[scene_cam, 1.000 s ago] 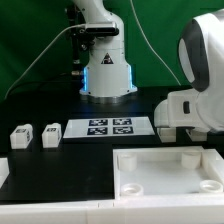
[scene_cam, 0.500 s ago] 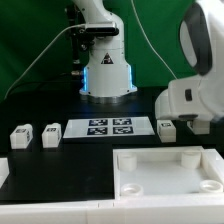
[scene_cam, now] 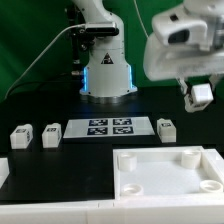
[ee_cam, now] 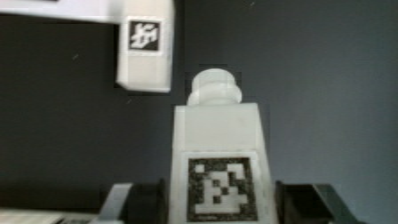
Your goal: Assemble one leg
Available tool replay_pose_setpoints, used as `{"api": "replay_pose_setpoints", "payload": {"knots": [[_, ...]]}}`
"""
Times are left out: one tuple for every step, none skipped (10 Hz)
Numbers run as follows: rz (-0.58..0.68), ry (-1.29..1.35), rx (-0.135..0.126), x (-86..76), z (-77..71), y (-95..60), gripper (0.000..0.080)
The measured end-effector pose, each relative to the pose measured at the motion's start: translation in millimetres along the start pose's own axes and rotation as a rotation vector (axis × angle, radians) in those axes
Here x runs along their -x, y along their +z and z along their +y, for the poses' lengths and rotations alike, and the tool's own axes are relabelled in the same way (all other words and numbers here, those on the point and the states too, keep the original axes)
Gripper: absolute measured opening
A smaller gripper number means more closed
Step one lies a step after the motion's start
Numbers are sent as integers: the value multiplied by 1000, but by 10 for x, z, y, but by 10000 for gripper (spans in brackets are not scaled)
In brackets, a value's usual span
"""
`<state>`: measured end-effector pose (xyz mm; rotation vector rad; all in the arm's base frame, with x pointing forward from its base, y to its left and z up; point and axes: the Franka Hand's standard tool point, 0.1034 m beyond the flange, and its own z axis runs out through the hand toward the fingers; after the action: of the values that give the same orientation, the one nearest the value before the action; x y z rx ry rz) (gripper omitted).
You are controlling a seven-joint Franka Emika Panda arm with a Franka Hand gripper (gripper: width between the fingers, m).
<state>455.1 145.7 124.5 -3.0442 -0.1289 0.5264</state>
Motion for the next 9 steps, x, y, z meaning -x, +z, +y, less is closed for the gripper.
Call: {"api": "replay_pose_setpoints", "payload": {"knots": [[93, 4, -4, -39, 73, -125, 294], [182, 11, -5, -63, 131, -282, 294], [276, 23, -3, -87, 137, -456, 294], [384, 36, -7, -74, 122, -495, 294], [488, 29, -15, -69, 122, -436, 294], [579, 37, -26, -91, 114, -430, 294], [696, 36, -41, -92, 81, -446, 294], [712, 27, -41, -47, 95, -391, 294], [707, -6, -19, -89, 184, -433, 294]]}}
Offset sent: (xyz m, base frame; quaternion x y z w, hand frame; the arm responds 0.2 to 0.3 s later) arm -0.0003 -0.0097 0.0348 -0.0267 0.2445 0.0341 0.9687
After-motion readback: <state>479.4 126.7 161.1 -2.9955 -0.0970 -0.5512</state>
